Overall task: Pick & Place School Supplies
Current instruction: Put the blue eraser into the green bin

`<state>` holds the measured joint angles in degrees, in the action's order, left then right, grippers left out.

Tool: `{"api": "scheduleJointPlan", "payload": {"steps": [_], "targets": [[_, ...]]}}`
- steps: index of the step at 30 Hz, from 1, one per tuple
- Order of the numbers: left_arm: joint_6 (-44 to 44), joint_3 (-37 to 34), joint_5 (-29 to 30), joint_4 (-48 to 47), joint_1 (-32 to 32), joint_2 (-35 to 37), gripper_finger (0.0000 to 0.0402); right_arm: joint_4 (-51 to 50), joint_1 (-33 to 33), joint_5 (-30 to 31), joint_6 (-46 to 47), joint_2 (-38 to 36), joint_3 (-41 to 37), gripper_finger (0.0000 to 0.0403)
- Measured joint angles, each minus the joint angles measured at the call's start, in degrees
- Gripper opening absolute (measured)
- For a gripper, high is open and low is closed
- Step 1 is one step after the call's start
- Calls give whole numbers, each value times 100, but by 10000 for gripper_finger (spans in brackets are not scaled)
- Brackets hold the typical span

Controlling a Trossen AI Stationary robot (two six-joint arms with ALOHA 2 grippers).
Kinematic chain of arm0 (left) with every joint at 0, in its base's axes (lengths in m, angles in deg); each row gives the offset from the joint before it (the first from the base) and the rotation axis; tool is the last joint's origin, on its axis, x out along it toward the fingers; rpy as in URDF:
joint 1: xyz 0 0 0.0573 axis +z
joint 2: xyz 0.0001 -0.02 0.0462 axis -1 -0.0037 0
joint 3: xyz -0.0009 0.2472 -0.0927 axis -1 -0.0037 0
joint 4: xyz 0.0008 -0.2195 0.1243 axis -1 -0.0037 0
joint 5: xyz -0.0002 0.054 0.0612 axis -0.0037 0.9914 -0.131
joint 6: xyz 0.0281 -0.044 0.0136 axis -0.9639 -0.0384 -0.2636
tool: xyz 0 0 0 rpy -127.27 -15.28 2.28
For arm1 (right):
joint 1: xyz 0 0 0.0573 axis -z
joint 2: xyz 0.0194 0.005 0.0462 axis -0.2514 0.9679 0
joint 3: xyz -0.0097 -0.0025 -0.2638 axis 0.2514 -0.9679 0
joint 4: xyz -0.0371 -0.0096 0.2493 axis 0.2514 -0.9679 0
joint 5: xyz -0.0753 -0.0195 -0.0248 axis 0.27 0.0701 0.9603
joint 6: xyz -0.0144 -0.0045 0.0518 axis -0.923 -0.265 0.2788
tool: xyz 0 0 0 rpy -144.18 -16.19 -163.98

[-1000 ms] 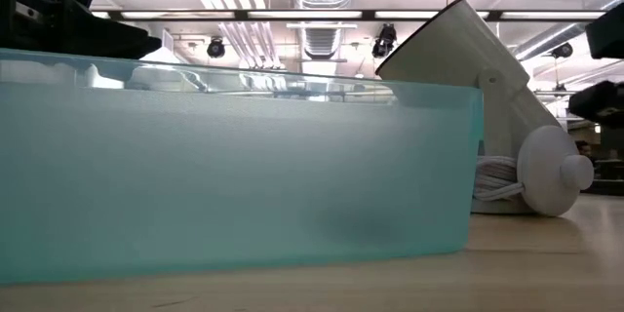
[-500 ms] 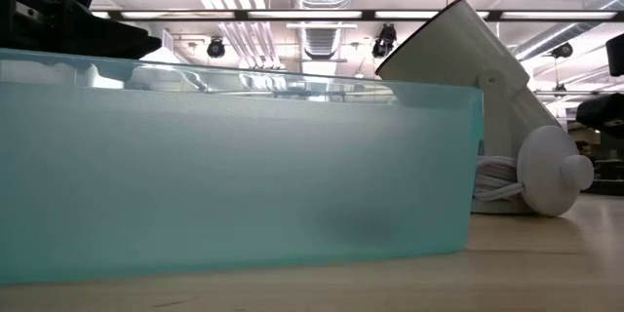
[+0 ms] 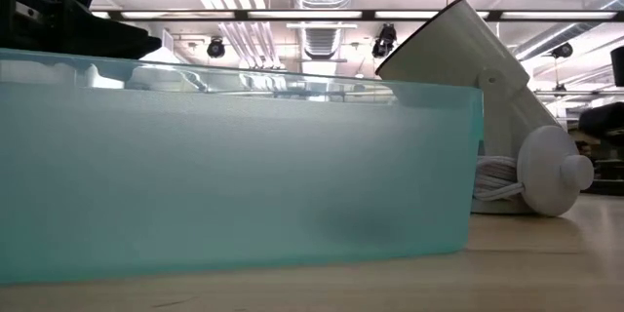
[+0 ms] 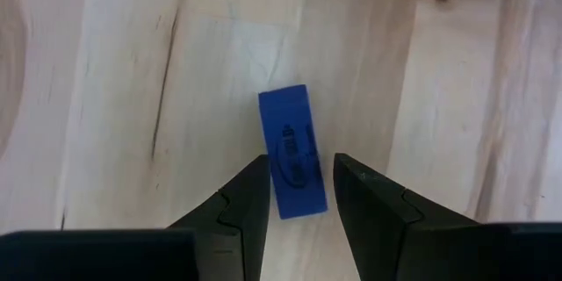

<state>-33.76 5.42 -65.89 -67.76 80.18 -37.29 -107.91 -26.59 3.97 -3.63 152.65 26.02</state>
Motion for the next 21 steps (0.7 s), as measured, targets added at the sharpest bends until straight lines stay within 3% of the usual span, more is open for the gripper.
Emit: {"api": "scheduleJointPlan", "payload": {"steps": [14, 21], "targets": [[0, 0, 0, -2, 0, -1, 139, 114, 0, 23, 22, 268, 9, 119], [0, 0, 0, -3, 0, 0, 139, 111, 2, 38, 20, 268, 9, 88]]}}
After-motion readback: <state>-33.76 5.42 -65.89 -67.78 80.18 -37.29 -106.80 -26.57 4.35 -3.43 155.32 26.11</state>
